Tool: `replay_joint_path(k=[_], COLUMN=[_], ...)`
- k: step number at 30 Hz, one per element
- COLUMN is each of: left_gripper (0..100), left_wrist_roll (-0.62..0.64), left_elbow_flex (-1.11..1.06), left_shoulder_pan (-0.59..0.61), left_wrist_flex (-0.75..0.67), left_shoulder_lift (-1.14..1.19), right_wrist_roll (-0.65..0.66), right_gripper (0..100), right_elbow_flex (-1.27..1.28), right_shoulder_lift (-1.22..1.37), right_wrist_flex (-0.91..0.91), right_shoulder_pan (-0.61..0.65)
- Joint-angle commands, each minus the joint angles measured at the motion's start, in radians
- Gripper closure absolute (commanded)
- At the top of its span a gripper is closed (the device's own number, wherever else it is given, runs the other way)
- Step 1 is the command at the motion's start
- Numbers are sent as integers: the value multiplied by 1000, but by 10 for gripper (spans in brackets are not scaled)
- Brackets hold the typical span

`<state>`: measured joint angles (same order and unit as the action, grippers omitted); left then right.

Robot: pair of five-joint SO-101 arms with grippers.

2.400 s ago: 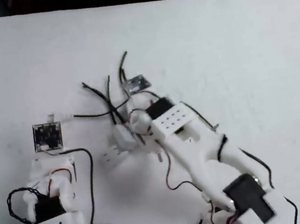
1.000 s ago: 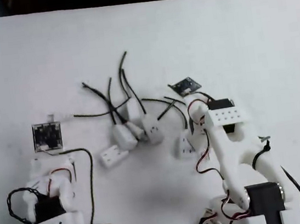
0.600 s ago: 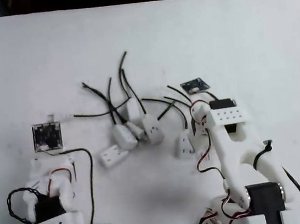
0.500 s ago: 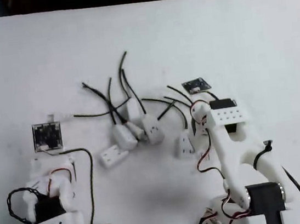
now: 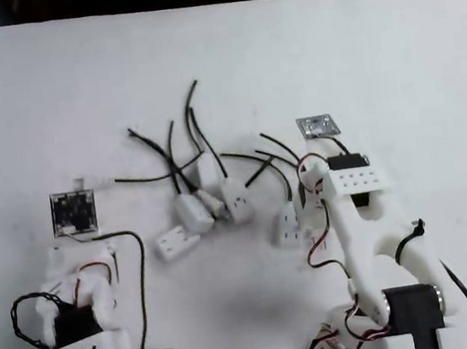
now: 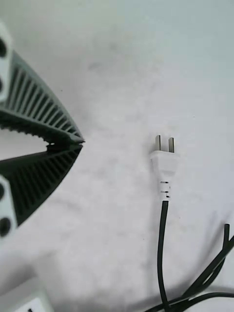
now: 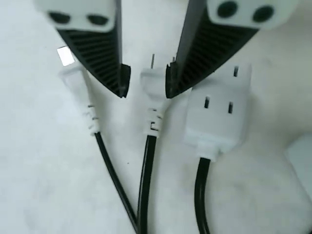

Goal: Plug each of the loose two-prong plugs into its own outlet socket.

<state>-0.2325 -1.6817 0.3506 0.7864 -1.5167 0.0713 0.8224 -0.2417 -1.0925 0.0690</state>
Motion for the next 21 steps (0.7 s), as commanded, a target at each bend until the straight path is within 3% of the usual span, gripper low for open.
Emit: replay_joint_path(k=[1,11,21], left_gripper=[976,976,976], left_wrist_roll=[-11,-11,-11], left_elbow_flex=[6,6,6], left_shoulder_pan=[8,8,8], left_wrist_flex=[-21,-21,-21], left_shoulder_lift=[-15,-15,-15], right_wrist_roll=[-9,-9,-3], right_gripper=[882,882,891], right_elbow_flex=[-15,-87,-146], right_shoulder_lift=[-28,248,260], right_wrist_flex=[8,35,-85], right_shoulder_pan=[-10,-8,-1])
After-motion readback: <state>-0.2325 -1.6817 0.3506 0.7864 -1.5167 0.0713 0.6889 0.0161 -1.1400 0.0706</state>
